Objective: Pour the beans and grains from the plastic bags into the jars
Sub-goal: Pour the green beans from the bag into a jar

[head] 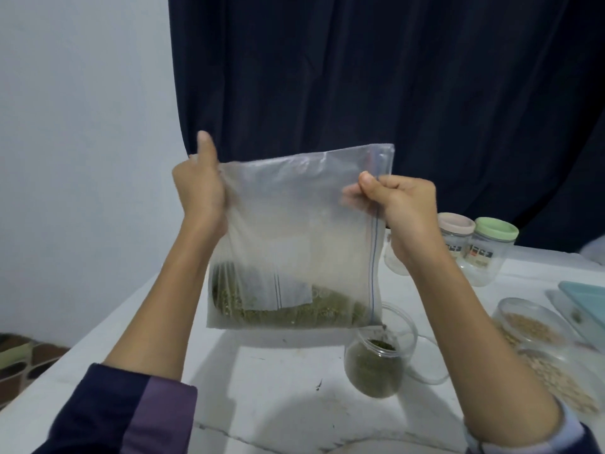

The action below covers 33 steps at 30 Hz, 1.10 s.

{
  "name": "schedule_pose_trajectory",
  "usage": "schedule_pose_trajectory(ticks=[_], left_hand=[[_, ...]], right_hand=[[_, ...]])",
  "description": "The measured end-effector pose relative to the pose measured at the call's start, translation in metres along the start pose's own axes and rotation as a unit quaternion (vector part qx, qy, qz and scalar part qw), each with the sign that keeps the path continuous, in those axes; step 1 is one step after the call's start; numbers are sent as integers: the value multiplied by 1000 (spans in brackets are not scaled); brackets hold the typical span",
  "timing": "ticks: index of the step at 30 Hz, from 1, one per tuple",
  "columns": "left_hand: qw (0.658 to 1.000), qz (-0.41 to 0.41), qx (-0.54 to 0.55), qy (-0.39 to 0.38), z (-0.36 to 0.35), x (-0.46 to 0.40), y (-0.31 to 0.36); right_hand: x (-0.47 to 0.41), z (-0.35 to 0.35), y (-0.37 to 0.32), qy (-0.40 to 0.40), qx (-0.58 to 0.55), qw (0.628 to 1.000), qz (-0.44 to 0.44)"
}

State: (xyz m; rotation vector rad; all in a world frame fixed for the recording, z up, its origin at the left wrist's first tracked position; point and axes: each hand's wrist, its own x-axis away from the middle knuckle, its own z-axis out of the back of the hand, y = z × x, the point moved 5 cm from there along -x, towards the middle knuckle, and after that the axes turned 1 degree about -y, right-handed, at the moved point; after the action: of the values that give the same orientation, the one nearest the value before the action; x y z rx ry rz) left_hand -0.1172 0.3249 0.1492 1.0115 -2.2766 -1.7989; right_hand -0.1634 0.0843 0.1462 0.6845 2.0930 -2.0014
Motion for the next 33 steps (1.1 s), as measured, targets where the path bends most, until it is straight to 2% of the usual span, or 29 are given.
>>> schedule_pose_trajectory(ticks=[4,8,11,14,18,21,25,29,33], left_hand=[[1000,-5,-9,-19,1,0,2],[1000,-5,4,2,7,-1,2],[1000,-3,7,-23,3,2,1],[1000,-1,2,7,9,-1,1],[1000,-3,6,-22,3,2,2],[1000,2,19,12,9,1,3],[999,0,29,-41,-1,6,2],[1000,6,13,3,10,1,-1],[999,15,15,-34,2,5,-3]], right_hand=[[1,-1,-3,-25,12,1000,-4],[-1,2,-4,1,-2,1000,-4],[-1,-1,-4,-17,10,1000,-7],[-1,1,-6,-12,-3,1000,-5],[1,-3,-6,-24,4,1000,3],[-1,1,-6,-19,0,1000,-1],[1,-4,-2,-28,7,1000,1],[0,1,-1,-17,-4,1000,1],[1,-4,4,-27,0,1000,-10]])
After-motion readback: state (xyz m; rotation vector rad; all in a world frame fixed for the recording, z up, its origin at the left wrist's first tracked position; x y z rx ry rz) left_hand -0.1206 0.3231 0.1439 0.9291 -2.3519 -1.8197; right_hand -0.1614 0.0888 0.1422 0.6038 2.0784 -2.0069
